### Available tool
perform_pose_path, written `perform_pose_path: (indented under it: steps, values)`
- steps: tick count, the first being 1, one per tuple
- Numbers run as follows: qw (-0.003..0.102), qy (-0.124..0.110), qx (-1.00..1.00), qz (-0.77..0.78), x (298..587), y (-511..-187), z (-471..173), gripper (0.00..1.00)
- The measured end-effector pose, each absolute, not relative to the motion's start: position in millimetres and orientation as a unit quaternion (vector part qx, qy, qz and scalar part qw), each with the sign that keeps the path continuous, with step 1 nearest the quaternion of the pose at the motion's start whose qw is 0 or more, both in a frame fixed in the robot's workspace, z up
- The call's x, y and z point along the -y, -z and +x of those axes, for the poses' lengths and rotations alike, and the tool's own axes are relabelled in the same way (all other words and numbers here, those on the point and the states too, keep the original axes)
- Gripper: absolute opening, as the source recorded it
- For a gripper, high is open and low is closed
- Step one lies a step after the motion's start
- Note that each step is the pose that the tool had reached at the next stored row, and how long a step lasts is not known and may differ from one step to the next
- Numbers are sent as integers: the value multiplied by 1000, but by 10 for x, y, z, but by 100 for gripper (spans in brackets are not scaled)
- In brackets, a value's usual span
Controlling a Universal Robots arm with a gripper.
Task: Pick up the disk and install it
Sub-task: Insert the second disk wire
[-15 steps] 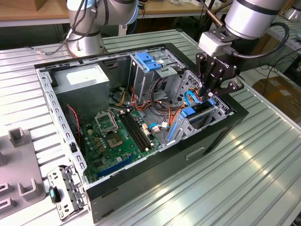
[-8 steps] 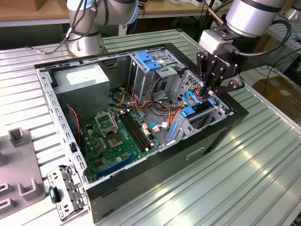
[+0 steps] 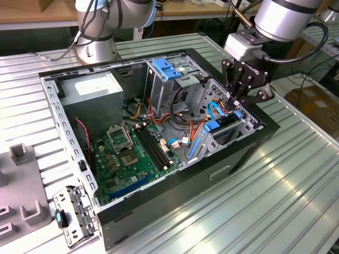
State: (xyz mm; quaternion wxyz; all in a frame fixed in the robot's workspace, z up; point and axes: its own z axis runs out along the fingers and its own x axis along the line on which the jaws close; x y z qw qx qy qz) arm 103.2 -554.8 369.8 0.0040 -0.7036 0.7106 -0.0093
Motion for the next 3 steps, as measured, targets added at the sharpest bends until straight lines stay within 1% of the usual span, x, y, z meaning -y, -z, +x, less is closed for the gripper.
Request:
perform_pose_path:
  steps: [3]
  values:
    - [4, 9, -711, -704, 5548, -3700, 1032, 11]
